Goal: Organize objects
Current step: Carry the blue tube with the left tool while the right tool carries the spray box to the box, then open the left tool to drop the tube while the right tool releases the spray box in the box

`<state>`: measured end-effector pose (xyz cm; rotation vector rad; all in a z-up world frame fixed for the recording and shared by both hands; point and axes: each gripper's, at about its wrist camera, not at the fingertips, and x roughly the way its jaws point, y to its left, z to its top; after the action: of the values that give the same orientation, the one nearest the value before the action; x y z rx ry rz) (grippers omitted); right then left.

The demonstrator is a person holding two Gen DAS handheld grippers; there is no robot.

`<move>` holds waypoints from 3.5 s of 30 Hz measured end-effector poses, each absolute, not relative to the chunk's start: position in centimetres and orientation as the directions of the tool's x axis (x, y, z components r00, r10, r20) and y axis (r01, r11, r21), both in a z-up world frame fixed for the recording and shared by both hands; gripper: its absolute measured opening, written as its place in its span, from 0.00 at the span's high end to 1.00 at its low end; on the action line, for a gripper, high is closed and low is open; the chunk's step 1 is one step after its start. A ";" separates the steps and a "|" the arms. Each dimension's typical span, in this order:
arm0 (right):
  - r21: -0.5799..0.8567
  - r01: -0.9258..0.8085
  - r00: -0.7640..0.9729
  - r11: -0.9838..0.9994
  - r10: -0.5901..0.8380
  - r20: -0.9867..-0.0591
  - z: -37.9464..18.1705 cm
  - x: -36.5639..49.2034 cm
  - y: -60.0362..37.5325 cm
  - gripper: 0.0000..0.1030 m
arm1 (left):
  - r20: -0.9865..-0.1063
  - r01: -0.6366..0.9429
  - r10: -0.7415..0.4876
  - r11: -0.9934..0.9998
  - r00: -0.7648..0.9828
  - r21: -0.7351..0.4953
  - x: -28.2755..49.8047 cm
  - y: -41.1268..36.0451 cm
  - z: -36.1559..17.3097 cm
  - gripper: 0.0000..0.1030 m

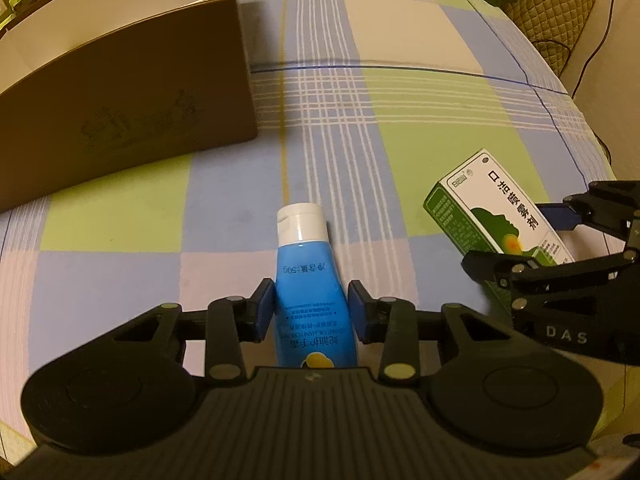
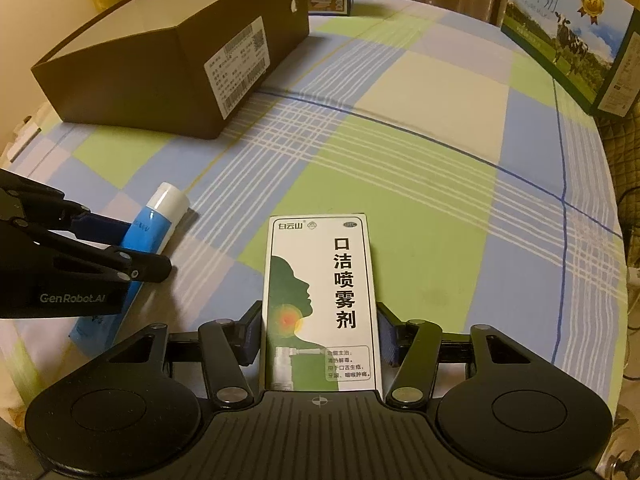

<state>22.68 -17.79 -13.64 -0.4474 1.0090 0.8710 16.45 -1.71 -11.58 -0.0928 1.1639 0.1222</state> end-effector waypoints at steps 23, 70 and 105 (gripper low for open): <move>0.170 -0.861 0.148 0.480 0.555 -0.819 -9.6 19.2 -12.5 0.49 | -0.885 -0.301 0.138 0.954 0.445 -0.003 10.1 7.5 -7.6 0.67; 0.197 -0.889 0.191 0.413 0.726 -0.661 -0.7 22.6 8.2 0.49 | -0.730 -0.248 0.207 0.967 0.651 0.054 20.2 24.2 2.4 0.67; 0.238 -0.793 0.182 0.561 0.591 -0.786 -6.4 25.0 14.0 0.49 | -0.843 -0.237 0.115 0.972 0.525 -0.014 25.0 28.5 -4.3 0.56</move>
<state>25.04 14.01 -6.38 -0.2453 0.9782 0.9904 24.99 28.54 -4.31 -0.1328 0.9964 0.2113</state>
